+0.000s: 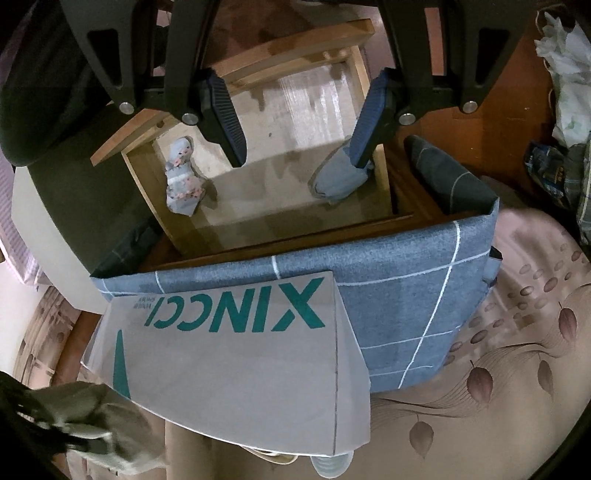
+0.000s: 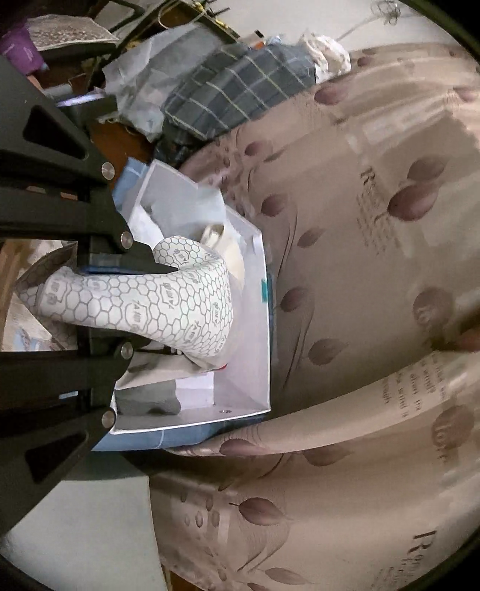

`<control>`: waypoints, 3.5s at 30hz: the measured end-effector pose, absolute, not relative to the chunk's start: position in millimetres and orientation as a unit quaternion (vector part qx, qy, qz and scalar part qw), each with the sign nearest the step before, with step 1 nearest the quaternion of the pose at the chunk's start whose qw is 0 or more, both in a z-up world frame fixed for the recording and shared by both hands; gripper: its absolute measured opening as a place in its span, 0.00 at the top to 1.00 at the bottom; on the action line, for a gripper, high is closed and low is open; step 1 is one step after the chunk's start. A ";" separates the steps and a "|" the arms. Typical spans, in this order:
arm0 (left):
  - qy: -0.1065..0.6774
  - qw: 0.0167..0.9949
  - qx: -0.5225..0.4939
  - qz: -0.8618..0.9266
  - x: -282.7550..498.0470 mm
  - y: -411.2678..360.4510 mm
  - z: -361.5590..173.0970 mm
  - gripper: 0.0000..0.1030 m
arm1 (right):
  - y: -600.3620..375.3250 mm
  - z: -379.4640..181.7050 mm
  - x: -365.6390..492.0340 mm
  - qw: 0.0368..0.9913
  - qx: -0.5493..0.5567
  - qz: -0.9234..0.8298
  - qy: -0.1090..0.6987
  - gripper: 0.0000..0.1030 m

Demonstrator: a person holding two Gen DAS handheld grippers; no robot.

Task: Take underwear out of drawer
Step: 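Carry the underwear into the shoe box and open the right tool, then lower the left tool into the drawer toward the light blue sock, then close the left tool on the light blue sock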

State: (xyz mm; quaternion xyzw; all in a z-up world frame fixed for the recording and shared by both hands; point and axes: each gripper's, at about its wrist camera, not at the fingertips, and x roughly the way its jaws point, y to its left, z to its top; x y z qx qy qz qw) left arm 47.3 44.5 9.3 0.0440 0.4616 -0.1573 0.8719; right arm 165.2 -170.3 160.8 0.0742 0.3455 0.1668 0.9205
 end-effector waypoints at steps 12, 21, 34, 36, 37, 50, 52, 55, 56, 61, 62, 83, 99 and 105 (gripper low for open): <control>0.465 0.871 0.056 -0.147 48.1 46.3 6.4 0.42 | -173.0 123.5 226.0 0.908 0.071 0.146 0.385 0.85; 0.466 0.873 0.053 -0.138 48.8 55.3 7.0 0.42 | -167.7 100.0 252.4 0.904 0.049 0.136 0.402 0.78; 0.460 0.876 0.080 -0.122 37.7 72.0 7.4 0.42 | -219.2 140.7 129.8 0.956 0.121 0.171 0.206 0.18; 0.460 0.874 0.088 -0.129 35.6 69.4 6.6 0.42 | -229.8 129.8 99.8 0.955 0.138 0.176 0.194 0.15; 0.460 0.873 0.092 -0.134 35.3 67.4 5.9 0.42 | -235.2 119.5 84.2 0.954 0.145 0.177 0.196 0.15; 0.444 0.811 0.338 -0.175 37.1 -38.1 -66.3 0.42 | -275.2 41.6 30.4 0.922 0.244 0.178 0.241 0.14; 0.456 0.799 0.347 -0.183 45.0 -45.0 -77.3 0.42 | -273.8 41.9 30.2 0.923 0.243 0.180 0.237 0.14; 0.472 0.787 0.355 -0.179 64.3 -52.2 -92.8 0.42 | -272.2 40.6 31.2 0.921 0.240 0.188 0.241 0.14; 0.477 0.783 0.358 -0.176 69.7 -53.8 -96.4 0.42 | -270.3 40.2 31.9 0.922 0.237 0.189 0.242 0.14; 0.512 0.758 0.366 -0.169 95.8 -57.8 -120.1 0.42 | -264.6 39.5 33.5 0.920 0.229 0.196 0.250 0.13; 0.518 0.751 0.374 -0.167 100.5 -58.8 -127.3 0.42 | -264.4 39.1 34.0 0.920 0.229 0.196 0.251 0.14; 0.535 0.691 0.453 -0.174 155.5 -31.2 -201.3 0.39 | -259.6 31.9 43.8 0.905 0.238 0.214 0.281 0.13; 0.510 0.675 0.470 -0.251 116.4 -39.3 -199.1 1.00 | -263.2 28.4 47.5 0.901 0.252 0.207 0.286 0.06; 0.494 0.701 0.424 -0.290 103.1 -42.1 -168.5 1.00 | -284.3 22.9 47.8 0.889 0.309 0.196 0.275 0.04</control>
